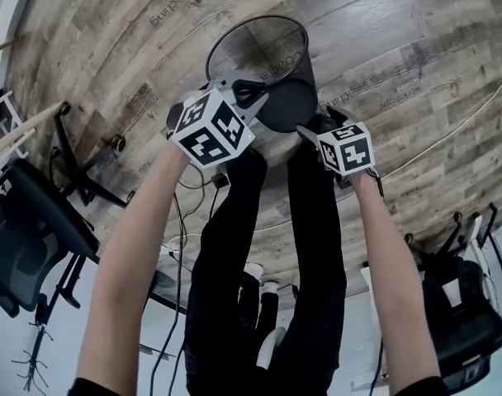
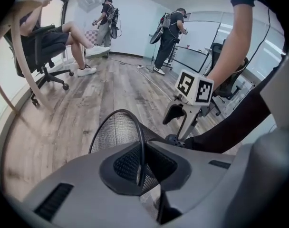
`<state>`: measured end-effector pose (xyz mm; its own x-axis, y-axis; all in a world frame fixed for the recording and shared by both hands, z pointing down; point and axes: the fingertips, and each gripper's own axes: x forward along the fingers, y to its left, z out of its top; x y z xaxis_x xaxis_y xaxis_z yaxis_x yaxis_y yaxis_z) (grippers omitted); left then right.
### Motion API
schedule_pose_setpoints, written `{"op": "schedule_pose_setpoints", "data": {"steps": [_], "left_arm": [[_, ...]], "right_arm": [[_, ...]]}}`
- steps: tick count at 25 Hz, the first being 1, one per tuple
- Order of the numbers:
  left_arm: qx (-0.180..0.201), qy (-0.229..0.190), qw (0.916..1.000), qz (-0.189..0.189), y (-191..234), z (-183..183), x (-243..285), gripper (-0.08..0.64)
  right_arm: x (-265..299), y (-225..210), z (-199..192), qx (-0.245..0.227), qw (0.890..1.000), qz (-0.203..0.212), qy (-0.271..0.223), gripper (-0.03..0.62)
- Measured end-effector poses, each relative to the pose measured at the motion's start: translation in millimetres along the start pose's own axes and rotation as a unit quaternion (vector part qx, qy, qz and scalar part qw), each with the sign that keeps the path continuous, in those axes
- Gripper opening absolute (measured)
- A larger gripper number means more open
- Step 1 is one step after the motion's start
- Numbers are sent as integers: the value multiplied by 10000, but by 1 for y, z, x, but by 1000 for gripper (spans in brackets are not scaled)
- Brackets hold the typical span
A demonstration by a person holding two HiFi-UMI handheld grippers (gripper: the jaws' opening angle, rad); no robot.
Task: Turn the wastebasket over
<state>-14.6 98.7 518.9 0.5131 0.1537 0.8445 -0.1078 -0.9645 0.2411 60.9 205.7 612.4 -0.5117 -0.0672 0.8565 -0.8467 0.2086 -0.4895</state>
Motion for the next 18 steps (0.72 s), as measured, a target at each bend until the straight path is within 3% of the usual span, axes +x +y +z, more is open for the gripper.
{"op": "schedule_pose_setpoints", "data": {"steps": [2,4,6,10,14,18], "left_arm": [[129,116,9997,144,12,0,-6,49],[230,225,9989,329,26,0,-13,49],[302,327,9975,546,40,0,-17,49],[283,473,9947,872,56,2,-20,49],[61,399,9951,906,43,10,-12,49],[90,324,9966,753,16,16,1,49]], "right_arm": [[-12,-1,20,-50,9998,-13,-187,371],[-23,-6,39,-153,9988,-205,-414,156],[-31,-10,56,-250,9974,-295,-601,145],[-43,-10,80,-180,9949,-329,-939,52],[-52,-4,90,-81,9933,-259,-1124,44],[-62,-3,89,-46,9925,-261,-1195,40]]}}
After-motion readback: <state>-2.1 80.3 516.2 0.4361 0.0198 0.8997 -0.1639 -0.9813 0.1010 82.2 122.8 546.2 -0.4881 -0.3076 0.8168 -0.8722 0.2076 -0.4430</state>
